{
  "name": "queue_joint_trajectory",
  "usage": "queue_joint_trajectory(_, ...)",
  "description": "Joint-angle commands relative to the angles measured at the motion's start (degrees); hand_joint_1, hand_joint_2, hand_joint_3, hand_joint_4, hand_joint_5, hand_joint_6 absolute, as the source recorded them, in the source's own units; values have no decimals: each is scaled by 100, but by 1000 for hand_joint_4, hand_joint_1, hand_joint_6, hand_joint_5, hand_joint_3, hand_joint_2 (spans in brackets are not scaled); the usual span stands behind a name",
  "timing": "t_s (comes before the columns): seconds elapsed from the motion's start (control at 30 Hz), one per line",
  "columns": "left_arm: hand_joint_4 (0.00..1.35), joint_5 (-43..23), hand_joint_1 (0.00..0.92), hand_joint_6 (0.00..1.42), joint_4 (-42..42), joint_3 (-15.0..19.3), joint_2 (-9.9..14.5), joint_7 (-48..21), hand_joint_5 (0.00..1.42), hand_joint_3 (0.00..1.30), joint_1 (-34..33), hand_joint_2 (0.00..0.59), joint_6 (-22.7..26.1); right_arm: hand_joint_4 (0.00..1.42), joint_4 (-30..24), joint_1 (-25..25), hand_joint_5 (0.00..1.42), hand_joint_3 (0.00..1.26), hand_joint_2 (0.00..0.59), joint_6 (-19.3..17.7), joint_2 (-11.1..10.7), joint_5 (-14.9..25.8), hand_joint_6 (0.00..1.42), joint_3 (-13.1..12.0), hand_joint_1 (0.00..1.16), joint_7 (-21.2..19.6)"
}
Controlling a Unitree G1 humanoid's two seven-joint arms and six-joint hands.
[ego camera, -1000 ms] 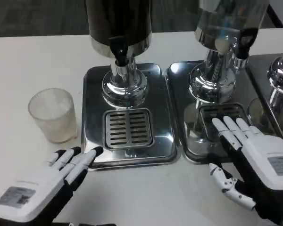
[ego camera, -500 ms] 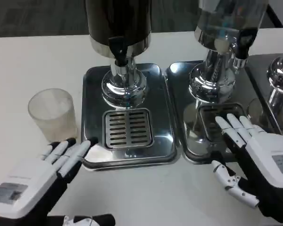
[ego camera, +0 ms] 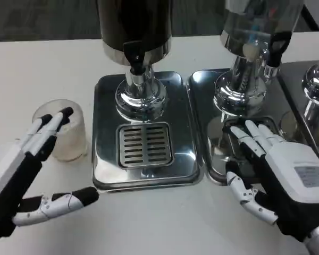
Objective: Grasp the cup under the faucet to collect the drink, then remove the cup.
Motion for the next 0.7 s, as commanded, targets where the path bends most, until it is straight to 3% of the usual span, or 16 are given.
queue_joint_trajectory(0.03, 0, -36, 0, 75, 540, 120, 24, 330, 0, 0, -489, 1, -63, 31, -35, 7, 45, 124, 495, 50, 49, 4, 95, 40, 45, -12)
queue_joint_trajectory(0.17, 0, -5, 0, 229, 1000, 132, 21, 623, 0, 0, -810, 0, -196, 35, -10, 12, 47, 124, 495, 51, 114, -9, 95, 100, 47, -54)
queue_joint_trajectory(0.7, 0, -317, 0, 168, 3004, -74, 210, 704, 0, 0, -2102, 0, -342, 73, 22, -181, 87, 146, 491, 110, 344, -124, 111, 317, 75, -93)
